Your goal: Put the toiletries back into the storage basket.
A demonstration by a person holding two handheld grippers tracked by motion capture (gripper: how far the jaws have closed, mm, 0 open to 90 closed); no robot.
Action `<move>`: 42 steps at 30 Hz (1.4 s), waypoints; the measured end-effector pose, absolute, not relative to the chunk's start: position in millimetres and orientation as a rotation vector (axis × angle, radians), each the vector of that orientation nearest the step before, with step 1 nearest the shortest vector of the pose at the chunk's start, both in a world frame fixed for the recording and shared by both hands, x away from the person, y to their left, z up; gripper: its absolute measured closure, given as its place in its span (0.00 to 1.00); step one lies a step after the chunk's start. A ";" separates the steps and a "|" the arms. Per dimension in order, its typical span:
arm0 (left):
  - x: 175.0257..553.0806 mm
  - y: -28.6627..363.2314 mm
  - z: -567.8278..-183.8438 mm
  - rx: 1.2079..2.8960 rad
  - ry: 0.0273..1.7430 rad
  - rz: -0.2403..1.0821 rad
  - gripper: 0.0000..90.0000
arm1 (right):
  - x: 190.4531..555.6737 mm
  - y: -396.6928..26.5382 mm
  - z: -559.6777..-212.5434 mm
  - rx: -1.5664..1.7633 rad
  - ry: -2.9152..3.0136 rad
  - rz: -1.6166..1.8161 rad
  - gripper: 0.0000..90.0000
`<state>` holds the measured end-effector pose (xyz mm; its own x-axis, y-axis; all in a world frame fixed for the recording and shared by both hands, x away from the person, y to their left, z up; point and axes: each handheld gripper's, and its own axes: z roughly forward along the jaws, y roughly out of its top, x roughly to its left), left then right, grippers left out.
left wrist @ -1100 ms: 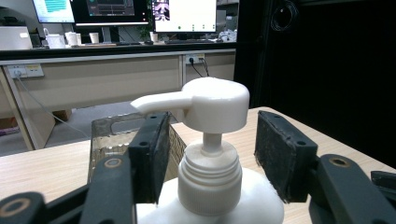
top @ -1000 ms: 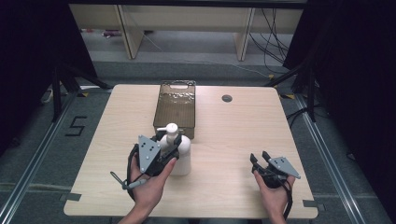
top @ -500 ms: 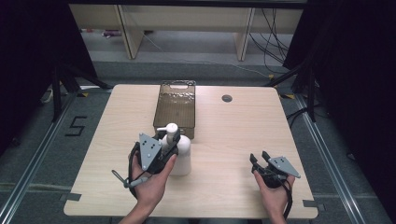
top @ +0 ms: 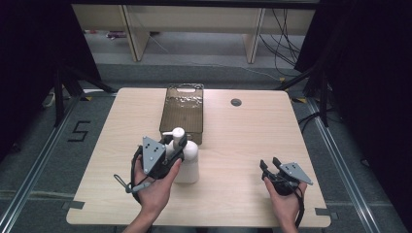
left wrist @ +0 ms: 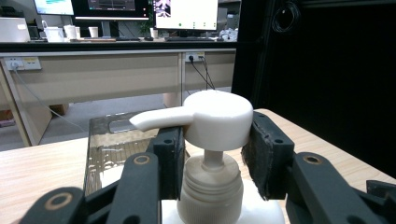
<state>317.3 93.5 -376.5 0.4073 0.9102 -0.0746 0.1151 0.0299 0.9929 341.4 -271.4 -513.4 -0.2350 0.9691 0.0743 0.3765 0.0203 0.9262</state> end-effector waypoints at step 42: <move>352.9 115.1 -336.1 1.373 0.958 0.846 0.66 | 341.3 -271.2 -513.2 1.382 1.680 1.224 0.52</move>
<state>352.9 115.1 -336.1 0.3961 0.9164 -0.0580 0.0561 0.0389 0.9977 341.3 -271.2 -513.2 -0.2475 0.9653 0.0833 0.3753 0.0163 0.9268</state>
